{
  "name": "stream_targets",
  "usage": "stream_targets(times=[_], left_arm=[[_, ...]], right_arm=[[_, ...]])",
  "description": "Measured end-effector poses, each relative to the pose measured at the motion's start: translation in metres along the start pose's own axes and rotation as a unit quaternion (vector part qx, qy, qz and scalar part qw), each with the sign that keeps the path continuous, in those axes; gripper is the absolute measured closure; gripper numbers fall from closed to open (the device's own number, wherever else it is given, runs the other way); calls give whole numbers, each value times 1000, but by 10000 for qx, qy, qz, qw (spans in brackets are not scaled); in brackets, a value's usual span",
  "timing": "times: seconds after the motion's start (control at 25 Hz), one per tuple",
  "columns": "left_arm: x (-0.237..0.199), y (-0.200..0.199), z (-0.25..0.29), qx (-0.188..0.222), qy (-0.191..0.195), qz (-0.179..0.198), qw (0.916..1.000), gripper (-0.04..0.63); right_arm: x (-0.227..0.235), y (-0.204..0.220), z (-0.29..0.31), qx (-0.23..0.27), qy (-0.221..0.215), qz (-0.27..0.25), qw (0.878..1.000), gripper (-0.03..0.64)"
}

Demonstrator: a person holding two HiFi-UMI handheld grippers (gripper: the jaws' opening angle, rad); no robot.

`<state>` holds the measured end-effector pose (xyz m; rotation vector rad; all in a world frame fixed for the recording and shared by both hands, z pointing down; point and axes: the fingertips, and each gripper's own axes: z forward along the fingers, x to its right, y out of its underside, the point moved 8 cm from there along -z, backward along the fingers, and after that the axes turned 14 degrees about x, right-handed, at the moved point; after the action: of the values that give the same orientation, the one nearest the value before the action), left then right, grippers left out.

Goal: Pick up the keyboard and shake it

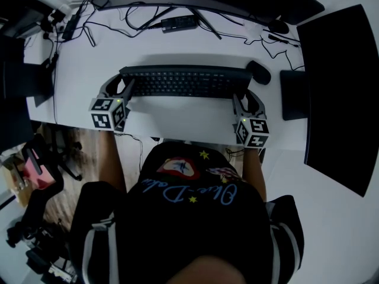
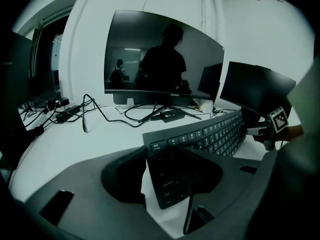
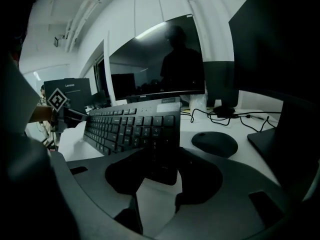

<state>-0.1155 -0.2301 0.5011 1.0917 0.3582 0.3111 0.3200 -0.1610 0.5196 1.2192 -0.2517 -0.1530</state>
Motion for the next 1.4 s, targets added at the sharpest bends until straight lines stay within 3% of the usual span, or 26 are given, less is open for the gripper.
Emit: stream_targets(times=[0.52,1.0,1.4], left_arm=[[-10,12,36,-271,109,-322,9991,411],[-14,27,53,-508,-228,-499,9972,411],[-11,34,50,-160,-398,-599,9973,414]], right_arm=[[9,20,15,-507,-22,479,9976,449],[11,24,27,-764,-128,408,9962,451],[9,25,26,-704,-73,147,9974,450]])
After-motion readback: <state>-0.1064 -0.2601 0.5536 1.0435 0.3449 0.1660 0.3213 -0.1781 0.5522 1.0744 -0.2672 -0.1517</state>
